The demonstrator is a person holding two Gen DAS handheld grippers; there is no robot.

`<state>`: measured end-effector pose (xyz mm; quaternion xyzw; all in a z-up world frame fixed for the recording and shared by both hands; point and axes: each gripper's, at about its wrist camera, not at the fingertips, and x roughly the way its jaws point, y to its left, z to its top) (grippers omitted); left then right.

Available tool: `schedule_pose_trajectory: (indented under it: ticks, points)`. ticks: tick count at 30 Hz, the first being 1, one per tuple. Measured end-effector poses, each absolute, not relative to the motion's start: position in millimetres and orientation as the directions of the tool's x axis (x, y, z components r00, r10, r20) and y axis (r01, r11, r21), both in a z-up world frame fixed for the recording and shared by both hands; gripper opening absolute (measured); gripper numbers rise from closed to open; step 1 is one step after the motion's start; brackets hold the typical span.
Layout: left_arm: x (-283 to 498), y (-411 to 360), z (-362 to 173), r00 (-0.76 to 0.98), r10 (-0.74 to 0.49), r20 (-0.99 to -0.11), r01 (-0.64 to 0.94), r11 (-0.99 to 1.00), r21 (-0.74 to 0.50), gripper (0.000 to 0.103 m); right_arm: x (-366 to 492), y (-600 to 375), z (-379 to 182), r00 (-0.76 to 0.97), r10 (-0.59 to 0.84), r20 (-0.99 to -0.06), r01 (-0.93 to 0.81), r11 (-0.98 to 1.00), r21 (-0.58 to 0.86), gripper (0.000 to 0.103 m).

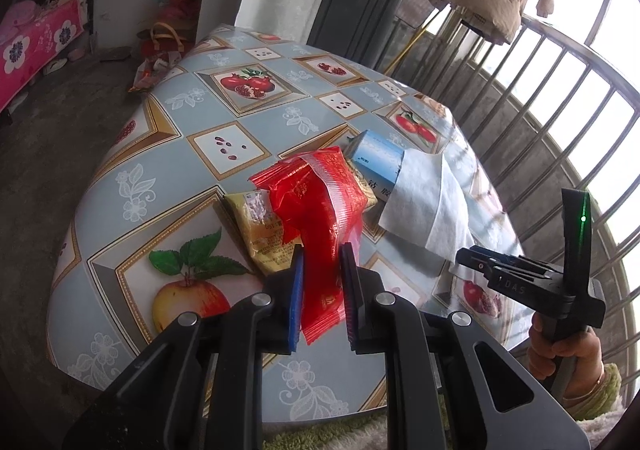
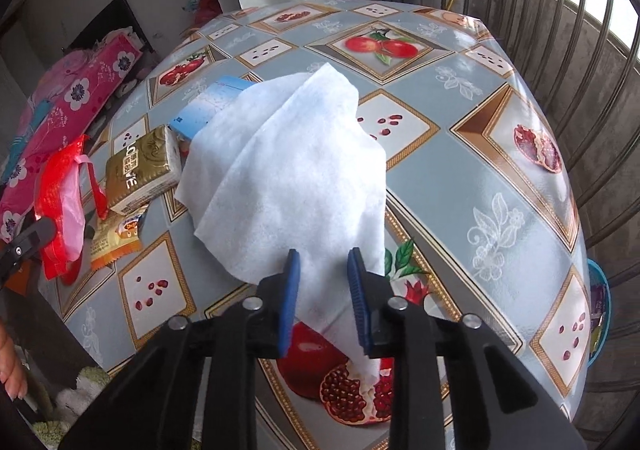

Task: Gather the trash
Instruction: 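Lift the red bag with the left tool while the right tool regrips the wipe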

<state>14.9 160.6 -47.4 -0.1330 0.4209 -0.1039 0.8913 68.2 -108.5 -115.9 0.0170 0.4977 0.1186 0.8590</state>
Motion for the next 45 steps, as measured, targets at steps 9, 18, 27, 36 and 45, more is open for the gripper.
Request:
schedule_pose_trajectory:
  ticks: [9, 18, 27, 36, 45]
  points:
    - [16, 163, -44, 0.639, -0.298, -0.709, 0.069, 0.94, -0.333, 0.015, 64, -116, -88, 0.533, 0.315, -0.785, -0.195, 0.949, 0.248, 0.0]
    - [15, 165, -45, 0.643, -0.306, -0.702, 0.071, 0.937, -0.343, 0.015, 71, -96, -73, 0.499, 0.382, -0.778, -0.249, 0.923, 0.294, 0.019]
    - [17, 166, -46, 0.639, -0.3, -0.708, 0.068, 0.939, -0.337, 0.015, 67, -67, -105, 0.468, 0.233, -0.853, -0.258, 0.959, 0.12, 0.054]
    - [19, 164, -47, 0.635, -0.297, -0.713, 0.064, 0.94, -0.335, 0.015, 58, -49, -117, 0.494, 0.156, -0.856, -0.308, 0.951, -0.005, 0.052]
    - [19, 164, -48, 0.636, -0.297, -0.712, 0.063, 0.94, -0.336, 0.015, 67, -75, -115, 0.488, 0.194, -0.851, -0.211, 0.972, 0.101, 0.0]
